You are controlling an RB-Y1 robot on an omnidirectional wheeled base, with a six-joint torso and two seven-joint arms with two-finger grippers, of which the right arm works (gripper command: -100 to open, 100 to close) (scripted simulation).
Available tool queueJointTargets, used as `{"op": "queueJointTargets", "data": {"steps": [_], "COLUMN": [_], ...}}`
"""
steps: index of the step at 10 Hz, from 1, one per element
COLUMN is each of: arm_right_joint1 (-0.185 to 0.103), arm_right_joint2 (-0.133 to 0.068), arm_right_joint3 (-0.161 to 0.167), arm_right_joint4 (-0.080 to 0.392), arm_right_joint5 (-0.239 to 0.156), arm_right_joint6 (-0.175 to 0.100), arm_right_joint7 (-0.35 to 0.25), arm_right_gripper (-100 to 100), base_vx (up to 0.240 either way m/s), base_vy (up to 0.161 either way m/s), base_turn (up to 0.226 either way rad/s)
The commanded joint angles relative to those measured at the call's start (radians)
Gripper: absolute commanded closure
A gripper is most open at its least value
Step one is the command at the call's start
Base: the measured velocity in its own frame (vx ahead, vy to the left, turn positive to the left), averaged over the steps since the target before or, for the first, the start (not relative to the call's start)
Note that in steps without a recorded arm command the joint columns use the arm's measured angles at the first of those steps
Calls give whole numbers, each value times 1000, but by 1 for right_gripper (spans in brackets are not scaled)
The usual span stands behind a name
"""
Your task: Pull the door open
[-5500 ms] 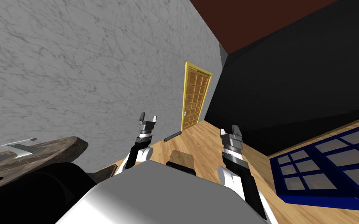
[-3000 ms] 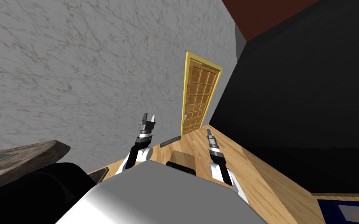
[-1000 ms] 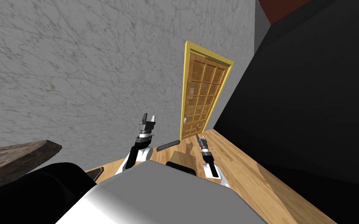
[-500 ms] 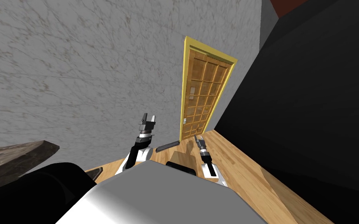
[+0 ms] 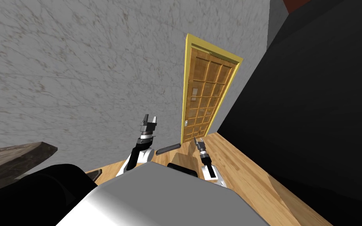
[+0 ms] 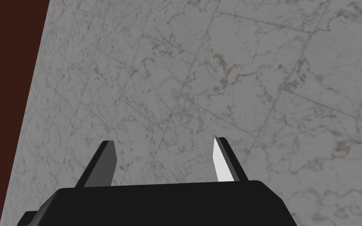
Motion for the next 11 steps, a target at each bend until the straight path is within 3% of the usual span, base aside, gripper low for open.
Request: {"op": "queueJointTargets", "data": {"steps": [1,6,11], "arm_right_joint1": [-13,-63,-98], "arm_right_joint2": [3,28,51], "arm_right_joint3": [3,18,28], "arm_right_joint4": [35,171,267], "arm_right_joint5": [9,45,71], "arm_right_joint6": [-12,-54,-85], "arm_right_joint7": [29,142,223], "arm_right_gripper": [-100,-100,-100], "base_vx": [87,103,116], "base_vy": [-35,-35,-26], "base_turn": [36,37,24]}}
